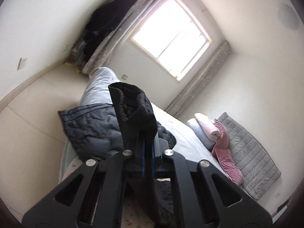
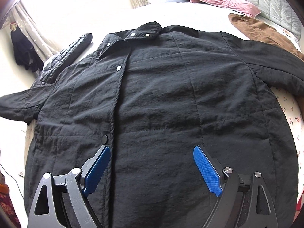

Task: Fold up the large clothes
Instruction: 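Grasp a sleeve with the left gripper and fold it across the jacket body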

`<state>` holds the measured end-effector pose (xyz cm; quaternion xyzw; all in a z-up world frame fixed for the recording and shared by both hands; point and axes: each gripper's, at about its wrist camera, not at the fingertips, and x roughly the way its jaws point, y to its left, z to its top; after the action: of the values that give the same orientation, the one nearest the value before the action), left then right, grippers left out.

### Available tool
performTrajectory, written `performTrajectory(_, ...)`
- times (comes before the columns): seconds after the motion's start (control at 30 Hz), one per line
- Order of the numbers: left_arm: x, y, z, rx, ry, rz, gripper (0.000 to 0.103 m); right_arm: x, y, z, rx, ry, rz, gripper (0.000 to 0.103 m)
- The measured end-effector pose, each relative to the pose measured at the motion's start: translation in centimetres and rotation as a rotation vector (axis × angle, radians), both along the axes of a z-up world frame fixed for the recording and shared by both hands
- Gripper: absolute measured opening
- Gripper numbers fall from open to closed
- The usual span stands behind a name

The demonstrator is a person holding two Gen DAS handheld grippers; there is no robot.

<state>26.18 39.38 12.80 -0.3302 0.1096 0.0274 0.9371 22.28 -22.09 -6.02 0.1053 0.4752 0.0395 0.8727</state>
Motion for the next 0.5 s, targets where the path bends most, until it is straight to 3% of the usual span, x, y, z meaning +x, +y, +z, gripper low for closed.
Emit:
performTrajectory(0.13, 1.5, -6.7, 5.9, 0.104, -0.081, -0.167, 0.006, 0.0, -0.8, 0.6, 0.031, -0.019, -0.006, 0.090)
performTrajectory(0.27, 3.2, -15.1, 8.5, 0.168, -0.087, -0.338, 0.006, 0.1, -1.9, 1.3, 0.063, -0.041, -0.014, 0.090)
performTrajectory(0.37, 5.1, -21.0, 8.8, 0.206, -0.051, -0.450, 0.006, 0.0, -2.8, 1.7, 0.095, -0.048, -0.027, 0.090)
performTrajectory(0.5, 5.7, -27.7, 6.7, 0.243, 0.002, -0.583, 0.006, -0.1, -3.8, 1.9, 0.117, -0.053, -0.038, 0.090)
